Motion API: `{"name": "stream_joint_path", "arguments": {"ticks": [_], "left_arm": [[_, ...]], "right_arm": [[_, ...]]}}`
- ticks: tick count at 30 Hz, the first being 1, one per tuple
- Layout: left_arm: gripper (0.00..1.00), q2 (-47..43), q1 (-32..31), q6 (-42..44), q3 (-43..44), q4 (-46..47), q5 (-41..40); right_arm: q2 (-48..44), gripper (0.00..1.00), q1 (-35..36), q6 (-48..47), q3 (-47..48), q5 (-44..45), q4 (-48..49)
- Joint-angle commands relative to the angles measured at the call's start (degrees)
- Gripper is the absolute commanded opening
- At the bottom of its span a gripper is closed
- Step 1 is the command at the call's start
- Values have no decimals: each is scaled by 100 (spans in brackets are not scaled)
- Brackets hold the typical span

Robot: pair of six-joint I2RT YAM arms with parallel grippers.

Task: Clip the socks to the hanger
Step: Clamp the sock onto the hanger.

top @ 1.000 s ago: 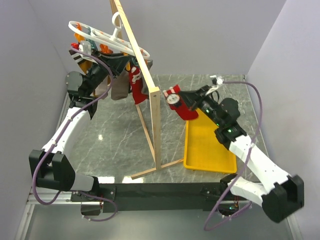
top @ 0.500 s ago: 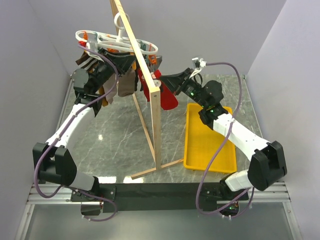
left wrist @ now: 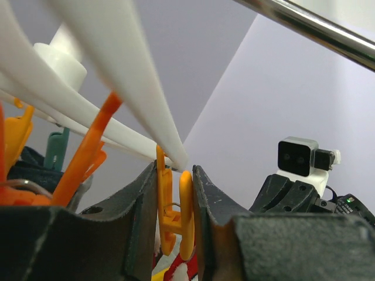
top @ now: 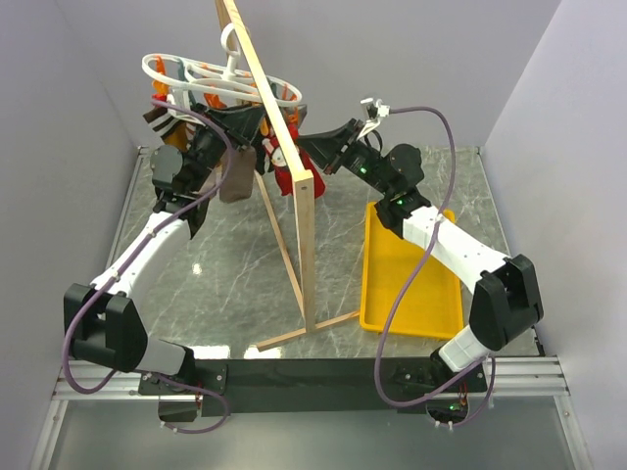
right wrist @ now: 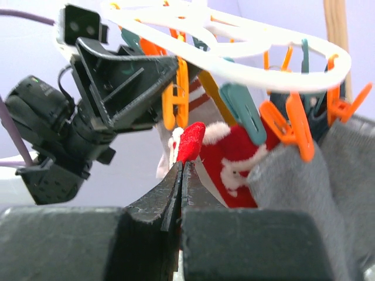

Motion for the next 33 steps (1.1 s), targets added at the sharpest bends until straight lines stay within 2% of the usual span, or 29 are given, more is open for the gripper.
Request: {"name": "stream_joint_path", "arguments": {"ticks": [1,14,33], "left_arm": [[14,-282,-11,-196,-34,588,-368],[14,-238,-20,-302,1,852,-105],[14,-308,-20,-205,54,852,-70]], "right_arm": [[100,0,87,104,427,-159,457],[417,0,202,209,753,-204,475],[488,0,202,288,656,69,510]]}}
